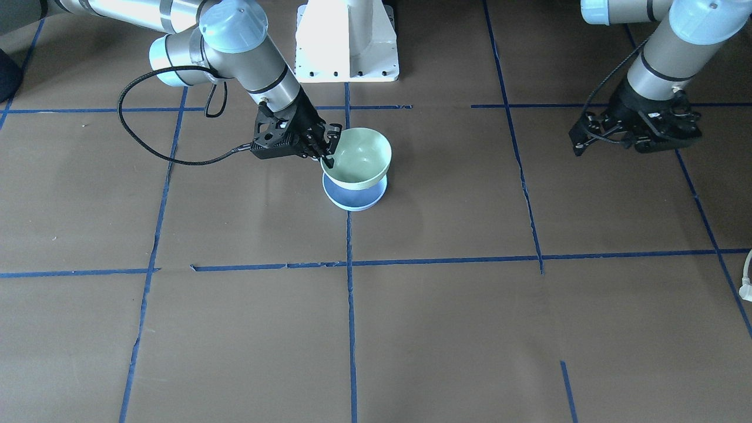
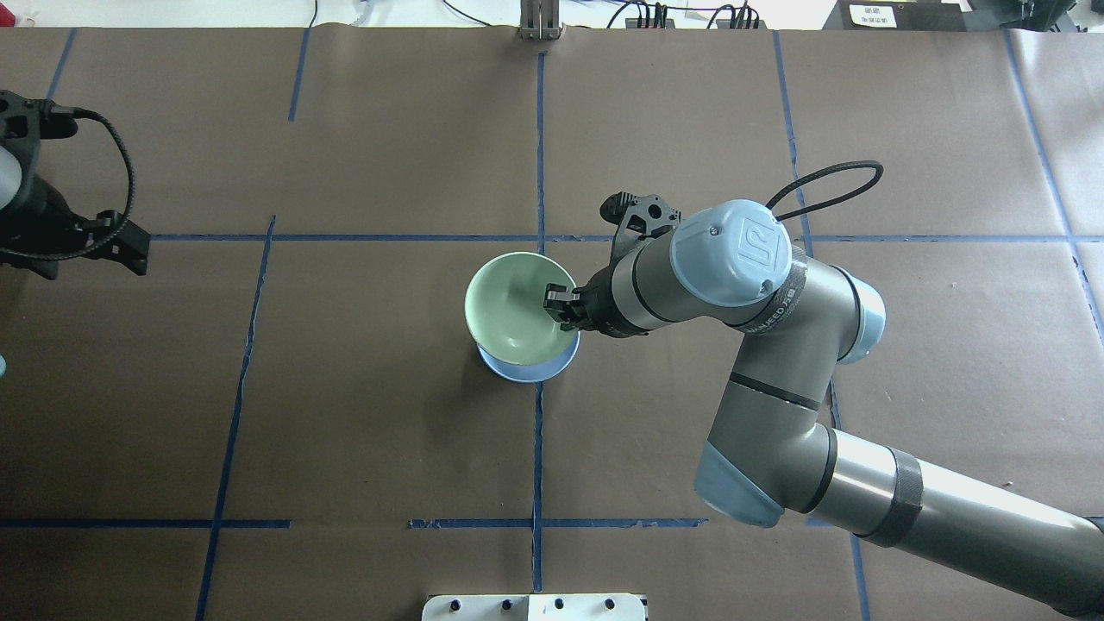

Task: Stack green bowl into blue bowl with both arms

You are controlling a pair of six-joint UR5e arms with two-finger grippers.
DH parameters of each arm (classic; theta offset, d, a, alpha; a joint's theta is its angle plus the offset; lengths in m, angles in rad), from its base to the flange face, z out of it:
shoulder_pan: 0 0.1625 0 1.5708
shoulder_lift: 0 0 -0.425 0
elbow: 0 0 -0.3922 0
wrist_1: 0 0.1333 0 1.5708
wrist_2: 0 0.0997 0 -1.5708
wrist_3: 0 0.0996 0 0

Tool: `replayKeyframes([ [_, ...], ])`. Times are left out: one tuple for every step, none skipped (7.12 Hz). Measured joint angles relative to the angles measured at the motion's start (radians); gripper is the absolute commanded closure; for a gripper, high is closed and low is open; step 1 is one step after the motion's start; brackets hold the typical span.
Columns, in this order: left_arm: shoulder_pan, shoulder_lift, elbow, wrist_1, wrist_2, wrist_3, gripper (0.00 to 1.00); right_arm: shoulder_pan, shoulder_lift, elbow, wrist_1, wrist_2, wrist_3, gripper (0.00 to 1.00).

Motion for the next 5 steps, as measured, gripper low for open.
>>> replayKeyframes([
  [-0.038, 0.023, 0.011, 0.0, 0.001, 0.068, 0.0, -0.001, 0.004, -0.001, -0.004, -0.004, 0.005, 0.0],
  [-0.074, 0.046, 0.02, 0.0, 0.002, 0.14, 0.0, -0.001, 0.005, 0.0, -0.005, -0.011, 0.008, 0.0],
  [-0.104, 0.061, 0.032, 0.0, 0.004, 0.198, 0.0, 0.003, 0.005, 0.003, -0.004, -0.014, 0.008, 0.0],
  [-0.125, 0.066, 0.043, -0.001, 0.005, 0.225, 0.0, 0.022, 0.002, 0.013, -0.009, -0.008, 0.006, 0.0],
  [-0.153, 0.068, 0.056, -0.001, 0.006, 0.267, 0.0, 0.072, -0.01, 0.037, -0.041, 0.025, -0.01, 0.0],
])
